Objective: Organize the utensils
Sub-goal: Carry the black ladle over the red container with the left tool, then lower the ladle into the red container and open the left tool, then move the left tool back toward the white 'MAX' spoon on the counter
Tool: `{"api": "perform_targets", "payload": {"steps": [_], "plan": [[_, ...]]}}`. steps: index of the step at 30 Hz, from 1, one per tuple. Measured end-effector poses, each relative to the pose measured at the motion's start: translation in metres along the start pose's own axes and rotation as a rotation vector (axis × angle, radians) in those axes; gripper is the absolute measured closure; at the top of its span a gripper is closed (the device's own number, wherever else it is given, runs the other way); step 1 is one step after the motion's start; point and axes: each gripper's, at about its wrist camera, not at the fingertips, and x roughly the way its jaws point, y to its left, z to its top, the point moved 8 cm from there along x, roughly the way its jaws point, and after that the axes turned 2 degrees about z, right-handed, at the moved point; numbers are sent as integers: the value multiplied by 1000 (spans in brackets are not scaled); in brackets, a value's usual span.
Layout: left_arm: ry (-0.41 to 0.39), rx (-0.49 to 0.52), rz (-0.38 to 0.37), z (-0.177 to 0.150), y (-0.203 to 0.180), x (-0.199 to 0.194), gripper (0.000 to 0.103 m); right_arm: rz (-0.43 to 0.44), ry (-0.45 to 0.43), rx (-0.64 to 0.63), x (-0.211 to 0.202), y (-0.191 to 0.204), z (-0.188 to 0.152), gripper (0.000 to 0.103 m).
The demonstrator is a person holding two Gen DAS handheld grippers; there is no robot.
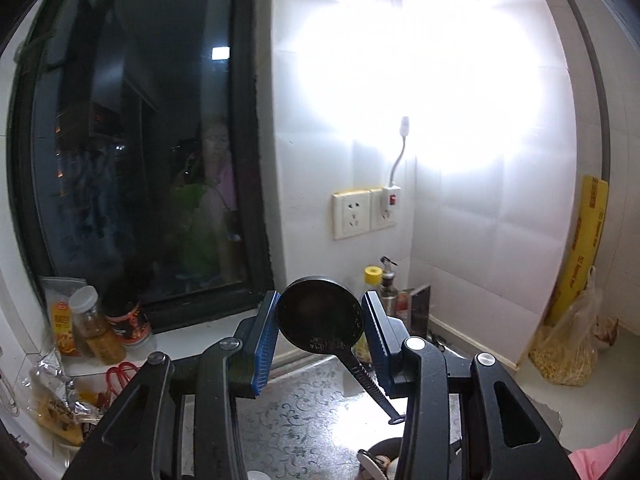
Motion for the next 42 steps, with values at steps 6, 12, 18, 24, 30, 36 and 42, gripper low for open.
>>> {"api": "perform_targets", "payload": {"steps": [6, 12, 18, 24, 30, 36, 42], "plan": [[80, 51, -9, -31, -20, 23, 60, 3, -2, -3, 1, 0, 0, 12], [158, 96, -13, -63, -35, 40, 60, 5, -3, -5, 1, 0, 1, 12], [262, 95, -64, -92, -48, 55, 60, 4, -3, -3, 1, 1, 0, 12], [345, 66, -125, -113, -56, 63, 60, 4, -3, -4, 1, 1, 0, 12], [372, 4, -169, -114, -53, 59, 59, 4, -2, -5, 2, 1, 1, 12], [342, -41, -145, -108, -35, 52, 59, 4, -2, -6, 2, 2, 1, 12], [334, -145, -68, -113, 8, 48, 59, 3, -2, -7, 2, 1, 1, 12]]}}
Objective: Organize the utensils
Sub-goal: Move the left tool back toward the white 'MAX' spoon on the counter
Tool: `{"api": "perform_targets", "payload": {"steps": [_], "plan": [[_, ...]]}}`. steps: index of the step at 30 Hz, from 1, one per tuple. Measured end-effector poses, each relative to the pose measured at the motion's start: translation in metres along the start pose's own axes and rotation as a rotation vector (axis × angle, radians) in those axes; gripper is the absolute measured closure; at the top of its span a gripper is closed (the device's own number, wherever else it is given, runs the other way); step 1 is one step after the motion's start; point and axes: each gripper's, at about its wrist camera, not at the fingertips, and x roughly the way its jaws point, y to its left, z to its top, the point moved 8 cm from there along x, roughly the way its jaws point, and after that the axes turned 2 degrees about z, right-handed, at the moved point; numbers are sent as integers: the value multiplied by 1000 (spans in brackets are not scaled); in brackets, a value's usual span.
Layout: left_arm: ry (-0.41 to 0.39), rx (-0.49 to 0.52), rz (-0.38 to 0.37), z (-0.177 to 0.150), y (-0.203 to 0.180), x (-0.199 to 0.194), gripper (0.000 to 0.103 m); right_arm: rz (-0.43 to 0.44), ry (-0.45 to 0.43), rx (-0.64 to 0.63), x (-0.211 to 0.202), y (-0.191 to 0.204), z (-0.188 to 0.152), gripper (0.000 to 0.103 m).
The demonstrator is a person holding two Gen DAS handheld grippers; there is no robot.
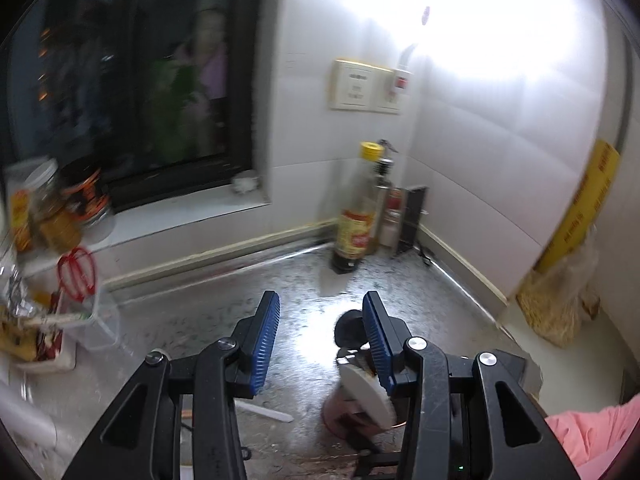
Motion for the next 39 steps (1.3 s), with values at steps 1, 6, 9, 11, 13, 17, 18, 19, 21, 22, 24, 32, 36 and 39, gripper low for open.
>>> {"api": "perform_targets", "payload": {"steps": [1, 6, 9, 11, 13, 17, 18, 19, 21, 22, 24, 32, 36, 39], "plan": [[2, -25, 16, -2, 10, -1, 57, 0, 0, 0, 0, 0, 0, 12], [57, -167, 111, -24, 62, 2, 54, 0, 0, -1, 0, 0, 0, 12], [111, -265, 178, -46, 97, 4, 54, 0, 0, -1, 0, 0, 0, 12], [149, -334, 226, -65, 121, 4, 54, -1, 0, -1, 0, 0, 0, 12], [184, -398, 269, -84, 144, 3, 54, -1, 0, -1, 0, 0, 0, 12], [224, -496, 329, -113, 177, -3, 54, -2, 1, -2, 0, 0, 0, 12], [230, -511, 339, -118, 182, -5, 54, -3, 2, -2, 0, 0, 0, 12], [236, -532, 351, -125, 189, -7, 54, -3, 2, -2, 0, -1, 0, 12], [244, -567, 372, -136, 201, -12, 50, -5, 3, -3, 0, -2, 0, 12], [247, -586, 384, -143, 207, -15, 42, -6, 4, -4, -1, -1, -1, 12], [252, -610, 403, -152, 217, -17, 38, -8, 4, -7, -1, 0, -1, 12], [284, -709, 421, -183, 242, -15, 22, -15, 9, -2, -3, 1, -2, 12], [300, -777, 387, -196, 251, -5, 22, -21, 13, -8, -3, 2, -1, 12], [316, -812, 367, -202, 256, 5, 22, -25, 15, -11, -3, 2, -1, 12]]}}
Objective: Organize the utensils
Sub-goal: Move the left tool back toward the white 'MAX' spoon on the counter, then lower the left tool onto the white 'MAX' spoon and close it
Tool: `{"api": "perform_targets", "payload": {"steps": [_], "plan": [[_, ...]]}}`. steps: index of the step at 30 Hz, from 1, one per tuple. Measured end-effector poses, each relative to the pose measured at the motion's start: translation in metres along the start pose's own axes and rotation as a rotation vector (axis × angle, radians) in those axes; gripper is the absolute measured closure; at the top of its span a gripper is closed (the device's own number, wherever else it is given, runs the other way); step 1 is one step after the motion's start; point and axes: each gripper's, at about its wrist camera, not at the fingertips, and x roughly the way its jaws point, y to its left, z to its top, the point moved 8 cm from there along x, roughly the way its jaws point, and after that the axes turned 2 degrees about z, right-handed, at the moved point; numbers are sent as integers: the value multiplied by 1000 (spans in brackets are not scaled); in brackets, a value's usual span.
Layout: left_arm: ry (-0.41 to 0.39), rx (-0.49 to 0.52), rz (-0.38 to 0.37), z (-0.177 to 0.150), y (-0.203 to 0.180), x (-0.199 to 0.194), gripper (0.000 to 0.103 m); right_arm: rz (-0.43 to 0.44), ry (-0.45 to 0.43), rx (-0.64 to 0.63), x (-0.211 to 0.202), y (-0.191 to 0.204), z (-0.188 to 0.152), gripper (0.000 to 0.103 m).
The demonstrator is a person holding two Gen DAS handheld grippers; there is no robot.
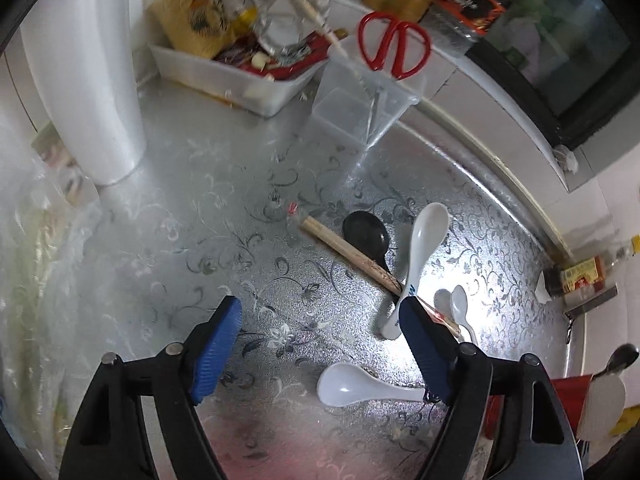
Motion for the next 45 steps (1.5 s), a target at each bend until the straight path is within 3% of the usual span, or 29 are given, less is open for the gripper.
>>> {"api": "perform_targets", "payload": {"steps": [6, 20, 41, 45], "plan": [[17, 70, 30, 13, -14, 15, 22, -8, 7, -6, 0, 1, 0, 11], [13, 344, -1, 61, -99, 41, 22, -16, 16, -12, 1, 1, 0, 11], [147, 392, 34, 56, -149, 136, 23, -24, 22, -18, 2, 1, 0, 11], [156, 396, 42, 55, -153, 145, 36, -24, 22, -18, 2, 0, 0, 11]]}}
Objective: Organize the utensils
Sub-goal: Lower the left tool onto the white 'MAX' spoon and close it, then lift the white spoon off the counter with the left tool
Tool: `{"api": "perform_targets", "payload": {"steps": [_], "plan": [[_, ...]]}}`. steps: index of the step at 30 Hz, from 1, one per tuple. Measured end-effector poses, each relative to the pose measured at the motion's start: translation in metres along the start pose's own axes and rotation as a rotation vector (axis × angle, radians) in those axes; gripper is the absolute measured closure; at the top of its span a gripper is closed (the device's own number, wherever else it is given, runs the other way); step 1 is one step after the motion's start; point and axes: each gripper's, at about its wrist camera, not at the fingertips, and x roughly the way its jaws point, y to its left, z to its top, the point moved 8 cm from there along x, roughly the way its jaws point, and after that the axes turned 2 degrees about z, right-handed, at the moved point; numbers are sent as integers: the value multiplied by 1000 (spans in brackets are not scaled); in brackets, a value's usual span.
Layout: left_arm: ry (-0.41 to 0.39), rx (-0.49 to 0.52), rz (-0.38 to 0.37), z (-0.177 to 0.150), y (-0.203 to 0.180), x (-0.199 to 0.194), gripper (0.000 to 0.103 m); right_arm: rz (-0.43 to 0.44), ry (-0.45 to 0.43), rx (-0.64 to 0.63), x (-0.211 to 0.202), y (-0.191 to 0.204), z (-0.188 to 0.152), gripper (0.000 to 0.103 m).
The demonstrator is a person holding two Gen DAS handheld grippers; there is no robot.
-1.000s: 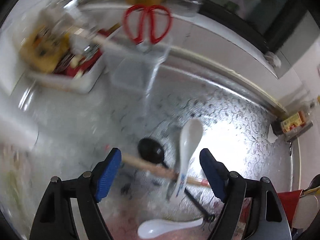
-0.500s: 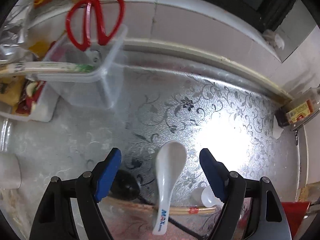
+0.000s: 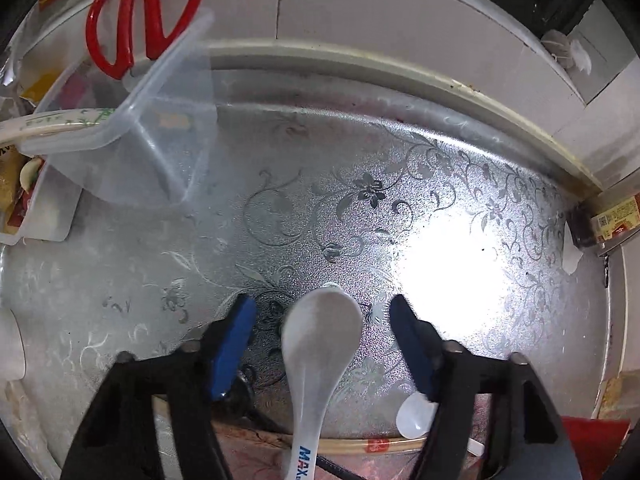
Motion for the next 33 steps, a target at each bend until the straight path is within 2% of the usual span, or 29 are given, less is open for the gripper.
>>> {"api": "perform_targets", "payload": {"steps": [5, 10, 18, 25, 33], "plan": [[3, 6, 19, 1, -2, 10, 39, 0, 0, 0, 0, 0, 0, 11], [-7, -4, 19, 2, -5, 11, 63, 5, 1, -1, 0, 0, 0, 11], [-77, -66, -21, -7, 5, -10, 63, 5, 1, -1, 0, 0, 0, 11], [-196, -139, -59, -29, 19, -58, 63, 5, 1, -1, -1, 0, 0, 11], [-280, -176, -94, -61, 37, -112, 63, 5, 1, -1, -1, 1, 0, 11]]}}
